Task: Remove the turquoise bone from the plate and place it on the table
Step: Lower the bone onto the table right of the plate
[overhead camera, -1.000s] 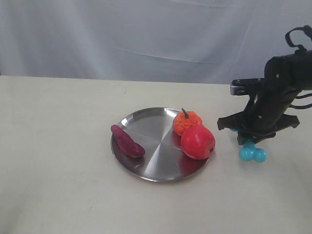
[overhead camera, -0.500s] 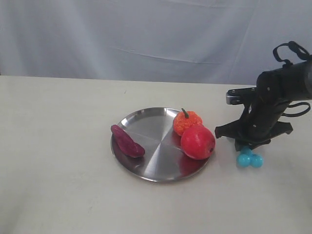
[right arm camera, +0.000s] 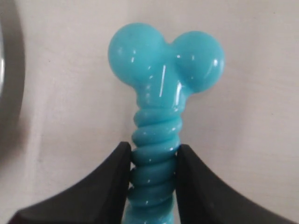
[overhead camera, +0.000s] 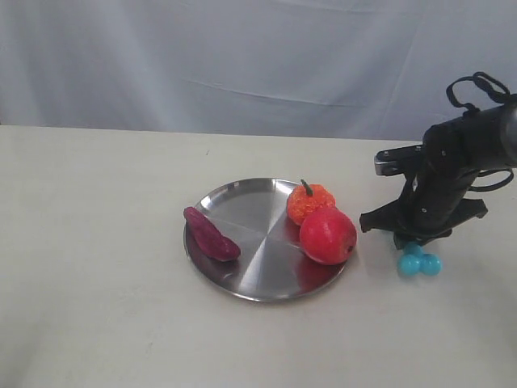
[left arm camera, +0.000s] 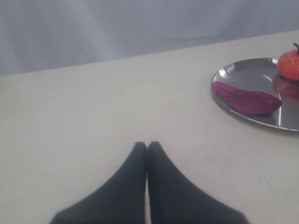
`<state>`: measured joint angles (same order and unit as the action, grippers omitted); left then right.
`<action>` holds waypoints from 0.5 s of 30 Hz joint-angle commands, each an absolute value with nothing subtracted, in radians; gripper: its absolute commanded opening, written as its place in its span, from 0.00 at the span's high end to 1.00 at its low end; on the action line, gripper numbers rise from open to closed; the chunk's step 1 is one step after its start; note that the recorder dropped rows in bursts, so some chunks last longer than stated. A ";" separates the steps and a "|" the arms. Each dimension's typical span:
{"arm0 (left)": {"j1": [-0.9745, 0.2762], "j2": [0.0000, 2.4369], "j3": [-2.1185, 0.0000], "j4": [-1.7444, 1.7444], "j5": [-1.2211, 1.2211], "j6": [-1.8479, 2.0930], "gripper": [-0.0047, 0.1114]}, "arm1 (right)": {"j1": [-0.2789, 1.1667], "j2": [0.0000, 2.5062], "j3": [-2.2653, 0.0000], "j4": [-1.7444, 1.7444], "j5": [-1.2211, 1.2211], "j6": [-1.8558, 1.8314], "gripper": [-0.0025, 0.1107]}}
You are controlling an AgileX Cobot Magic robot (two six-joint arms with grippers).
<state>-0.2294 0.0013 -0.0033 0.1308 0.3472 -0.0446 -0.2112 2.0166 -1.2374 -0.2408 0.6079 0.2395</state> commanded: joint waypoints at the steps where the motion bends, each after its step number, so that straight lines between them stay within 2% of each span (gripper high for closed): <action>1: -0.232 0.000 0.000 0.132 0.346 -0.044 0.96 | -0.219 2.022 -1.238 -0.253 0.610 0.247 0.98; 15: -0.232 0.000 0.000 0.132 0.346 -0.044 0.96 | -0.219 2.077 -1.238 -0.247 0.593 0.273 0.98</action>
